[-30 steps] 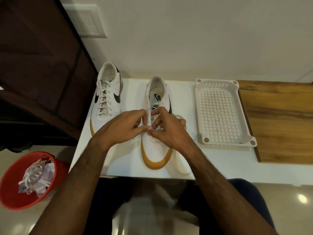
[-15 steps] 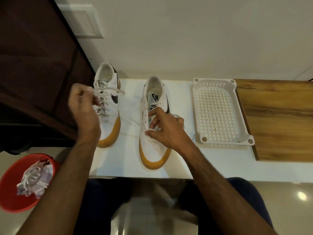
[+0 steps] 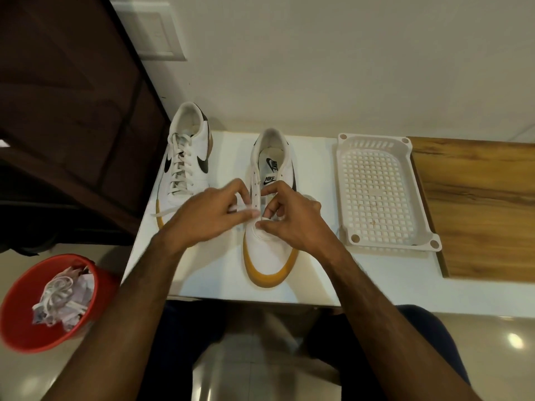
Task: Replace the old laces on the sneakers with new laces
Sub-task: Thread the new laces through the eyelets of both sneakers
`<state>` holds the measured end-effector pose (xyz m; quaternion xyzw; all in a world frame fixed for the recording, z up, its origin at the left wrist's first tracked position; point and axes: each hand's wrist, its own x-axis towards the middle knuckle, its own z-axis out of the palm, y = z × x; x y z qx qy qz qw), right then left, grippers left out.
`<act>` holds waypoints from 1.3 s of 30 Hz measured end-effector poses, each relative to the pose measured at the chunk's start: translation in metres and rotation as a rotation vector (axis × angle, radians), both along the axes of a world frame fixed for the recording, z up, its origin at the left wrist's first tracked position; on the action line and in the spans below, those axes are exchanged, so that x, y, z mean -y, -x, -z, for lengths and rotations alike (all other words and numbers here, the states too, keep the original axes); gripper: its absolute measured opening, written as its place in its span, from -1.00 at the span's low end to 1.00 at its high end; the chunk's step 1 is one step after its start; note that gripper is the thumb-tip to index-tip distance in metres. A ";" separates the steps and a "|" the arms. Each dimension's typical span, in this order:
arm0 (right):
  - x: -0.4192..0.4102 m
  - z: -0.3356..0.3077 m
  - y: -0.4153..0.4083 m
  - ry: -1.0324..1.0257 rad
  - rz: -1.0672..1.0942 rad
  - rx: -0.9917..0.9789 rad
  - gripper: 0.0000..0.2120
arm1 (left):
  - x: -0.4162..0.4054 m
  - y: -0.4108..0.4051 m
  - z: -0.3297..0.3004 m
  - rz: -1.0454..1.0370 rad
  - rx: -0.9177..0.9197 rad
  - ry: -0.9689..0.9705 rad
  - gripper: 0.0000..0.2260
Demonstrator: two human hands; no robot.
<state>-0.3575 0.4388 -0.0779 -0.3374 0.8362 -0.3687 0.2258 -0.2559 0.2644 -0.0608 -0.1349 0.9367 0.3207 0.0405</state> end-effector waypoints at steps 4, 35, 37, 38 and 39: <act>-0.001 0.000 0.001 0.013 -0.011 0.029 -0.49 | 0.001 0.003 0.004 0.075 0.097 0.095 -0.77; -0.033 -0.008 0.032 0.102 -0.106 -0.005 -0.87 | 0.006 0.005 0.004 -0.010 -0.290 0.266 -0.91; -0.030 -0.006 0.031 0.032 -0.172 -0.058 -0.88 | 0.002 0.003 0.007 0.128 -0.189 0.183 -0.91; -0.029 -0.005 0.030 0.010 -0.193 -0.075 -0.88 | 0.002 0.002 0.010 0.162 -0.139 0.152 -0.87; -0.028 -0.004 0.029 0.000 -0.205 -0.074 -0.88 | 0.003 0.001 0.011 0.174 -0.110 0.127 -0.83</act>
